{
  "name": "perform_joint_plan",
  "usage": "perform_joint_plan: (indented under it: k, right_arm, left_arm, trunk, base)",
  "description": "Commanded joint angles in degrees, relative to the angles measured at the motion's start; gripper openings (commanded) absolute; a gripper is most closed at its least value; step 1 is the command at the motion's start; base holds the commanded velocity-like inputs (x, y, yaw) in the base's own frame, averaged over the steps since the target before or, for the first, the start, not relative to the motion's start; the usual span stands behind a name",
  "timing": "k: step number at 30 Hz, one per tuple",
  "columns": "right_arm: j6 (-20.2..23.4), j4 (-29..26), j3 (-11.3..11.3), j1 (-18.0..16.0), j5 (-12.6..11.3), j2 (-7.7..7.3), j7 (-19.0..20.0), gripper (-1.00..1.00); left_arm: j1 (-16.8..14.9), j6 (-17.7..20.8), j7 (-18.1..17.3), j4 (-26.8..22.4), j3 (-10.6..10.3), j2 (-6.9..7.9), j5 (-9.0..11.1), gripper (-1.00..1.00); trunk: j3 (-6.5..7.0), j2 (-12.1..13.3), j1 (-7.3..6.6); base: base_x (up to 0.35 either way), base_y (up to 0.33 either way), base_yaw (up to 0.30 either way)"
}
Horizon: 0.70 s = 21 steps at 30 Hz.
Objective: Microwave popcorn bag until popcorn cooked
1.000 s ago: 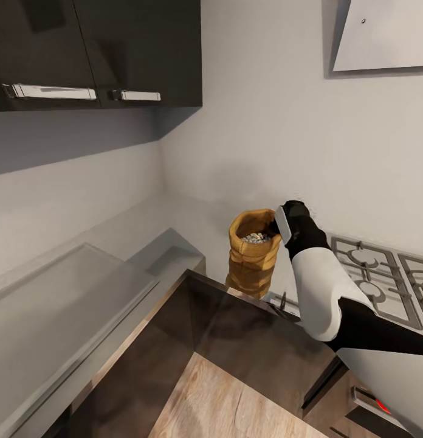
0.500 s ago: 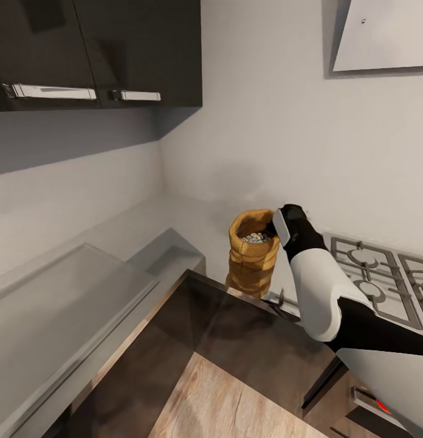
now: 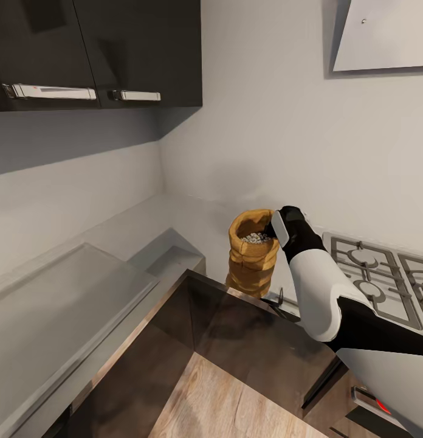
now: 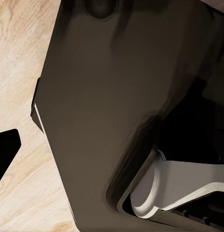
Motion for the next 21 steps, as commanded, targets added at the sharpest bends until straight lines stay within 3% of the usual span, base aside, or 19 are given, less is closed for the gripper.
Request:
perform_joint_plan:
  k: [1, 2, 14, 21]
  right_arm:
    - [0.33, -0.08, -0.36, -0.05, 0.58, 0.08, 0.2, 1.0]
    - [0.35, -0.08, -0.36, -0.05, 0.57, 0.08, 0.2, -1.0]
    - [1.37, 0.67, -0.3, -0.05, 0.63, 0.08, 0.12, -1.0]
    - [6.11, -0.17, -0.09, -0.05, 0.76, 0.08, 0.2, -1.0]
  left_arm:
    - [0.03, -0.07, -0.02, -0.1, 0.08, -0.01, 0.24, 1.0]
    - [0.03, -0.07, -0.02, -0.1, 0.08, -0.01, 0.24, 1.0]
    - [0.03, -0.07, -0.02, -0.11, 0.07, -0.01, 0.24, 1.0]
    - [0.03, -0.07, -0.02, -0.1, 0.08, -0.01, 0.24, 1.0]
  trunk:
    - [-0.05, -0.04, 0.01]
    - [-0.05, -0.04, 0.01]
    - [-0.05, -0.04, 0.01]
    - [-0.05, -0.04, 0.01]
  base:
    - [0.0, 0.0, 0.0]
    - [0.0, 0.0, 0.0]
    - [0.0, 0.0, 0.0]
    - [0.0, 0.0, 0.0]
